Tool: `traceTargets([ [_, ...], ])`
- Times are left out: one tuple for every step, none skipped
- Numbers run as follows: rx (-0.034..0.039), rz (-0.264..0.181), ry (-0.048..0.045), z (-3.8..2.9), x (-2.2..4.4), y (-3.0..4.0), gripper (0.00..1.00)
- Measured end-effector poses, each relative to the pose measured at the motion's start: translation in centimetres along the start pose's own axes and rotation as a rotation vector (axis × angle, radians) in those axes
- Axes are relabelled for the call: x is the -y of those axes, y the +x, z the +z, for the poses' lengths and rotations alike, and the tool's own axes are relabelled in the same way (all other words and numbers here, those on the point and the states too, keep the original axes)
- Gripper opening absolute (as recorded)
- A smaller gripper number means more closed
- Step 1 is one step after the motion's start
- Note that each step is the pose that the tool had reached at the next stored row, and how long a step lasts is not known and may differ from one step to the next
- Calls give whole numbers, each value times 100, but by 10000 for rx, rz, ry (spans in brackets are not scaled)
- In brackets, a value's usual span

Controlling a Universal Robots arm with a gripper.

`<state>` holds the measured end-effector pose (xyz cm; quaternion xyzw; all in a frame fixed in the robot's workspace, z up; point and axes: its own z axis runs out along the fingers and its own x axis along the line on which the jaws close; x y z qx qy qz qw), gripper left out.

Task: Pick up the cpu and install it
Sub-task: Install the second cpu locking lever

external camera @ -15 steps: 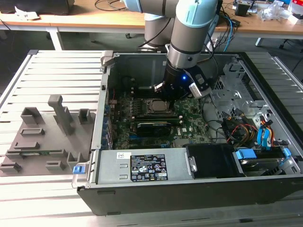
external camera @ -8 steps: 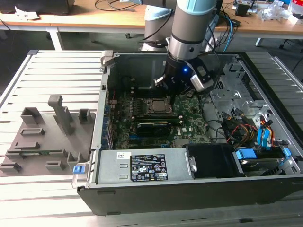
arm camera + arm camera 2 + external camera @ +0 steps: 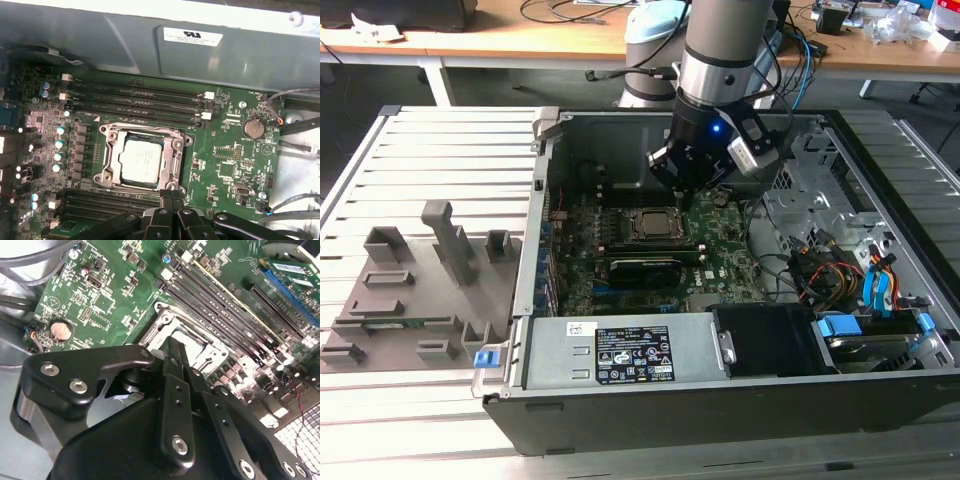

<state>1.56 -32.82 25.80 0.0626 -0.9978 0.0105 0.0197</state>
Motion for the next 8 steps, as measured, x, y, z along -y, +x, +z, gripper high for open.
traceTargets([
  [-3, 1, 22, -9, 0, 1, 11],
  [-5, 2, 30, -14, 0, 1, 11],
  [-4, 1, 33, -17, 0, 1, 11],
  [-3, 2, 34, -19, 0, 1, 11],
  [-4, 2, 37, -20, 0, 1, 11],
  [-4, 2, 37, -21, 0, 1, 11],
  [-4, 2, 36, -21, 0, 1, 11],
  [-5, 2, 37, -21, 0, 1, 11],
])
